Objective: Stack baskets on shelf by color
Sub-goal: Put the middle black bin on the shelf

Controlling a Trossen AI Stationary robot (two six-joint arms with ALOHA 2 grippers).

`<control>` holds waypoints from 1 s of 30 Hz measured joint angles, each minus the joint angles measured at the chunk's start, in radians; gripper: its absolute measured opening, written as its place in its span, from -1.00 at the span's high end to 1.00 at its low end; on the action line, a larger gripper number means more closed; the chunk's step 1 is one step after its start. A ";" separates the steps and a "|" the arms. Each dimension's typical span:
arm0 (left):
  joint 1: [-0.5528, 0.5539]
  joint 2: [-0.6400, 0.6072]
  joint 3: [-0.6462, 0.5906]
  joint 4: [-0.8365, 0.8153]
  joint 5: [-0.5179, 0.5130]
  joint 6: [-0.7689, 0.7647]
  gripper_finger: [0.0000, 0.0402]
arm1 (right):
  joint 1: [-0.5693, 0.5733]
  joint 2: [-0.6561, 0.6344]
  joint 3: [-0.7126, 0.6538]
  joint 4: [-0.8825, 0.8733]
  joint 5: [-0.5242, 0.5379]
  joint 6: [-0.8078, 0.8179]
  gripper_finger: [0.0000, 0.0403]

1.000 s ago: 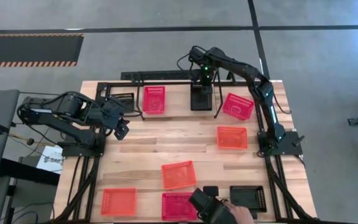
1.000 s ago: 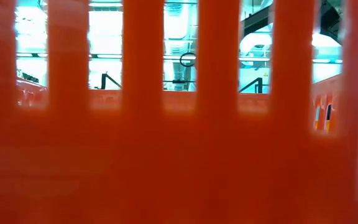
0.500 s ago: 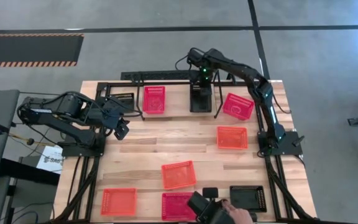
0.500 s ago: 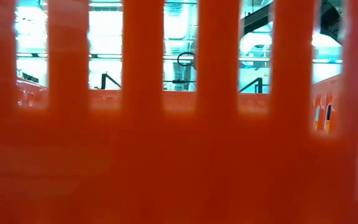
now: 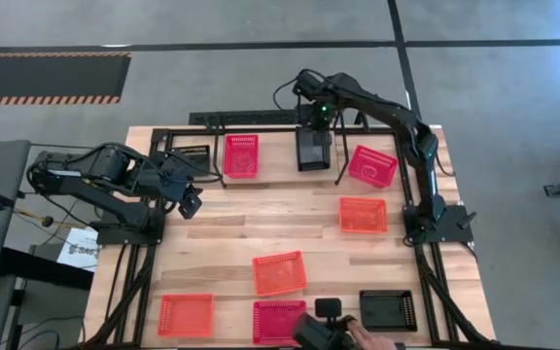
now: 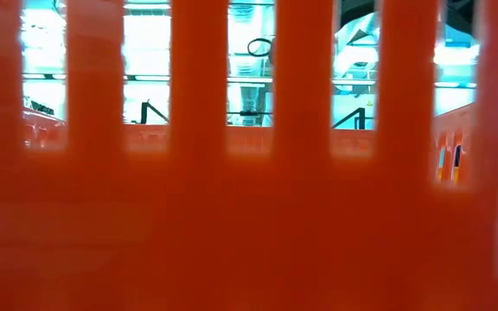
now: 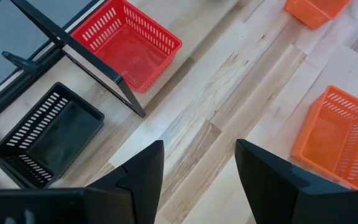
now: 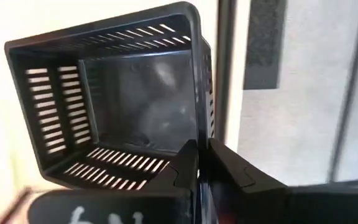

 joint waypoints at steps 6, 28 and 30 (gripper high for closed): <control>0.000 0.000 0.000 0.000 0.001 -0.005 0.07 | -0.013 0.046 0.000 -0.042 -0.053 0.035 0.73; 0.000 0.000 0.000 0.000 0.056 -0.070 0.07 | -0.066 0.103 -0.026 -0.016 -0.116 0.028 0.76; 0.000 0.000 0.000 0.000 0.056 -0.080 0.07 | -0.066 0.103 -0.026 -0.006 -0.123 0.028 0.78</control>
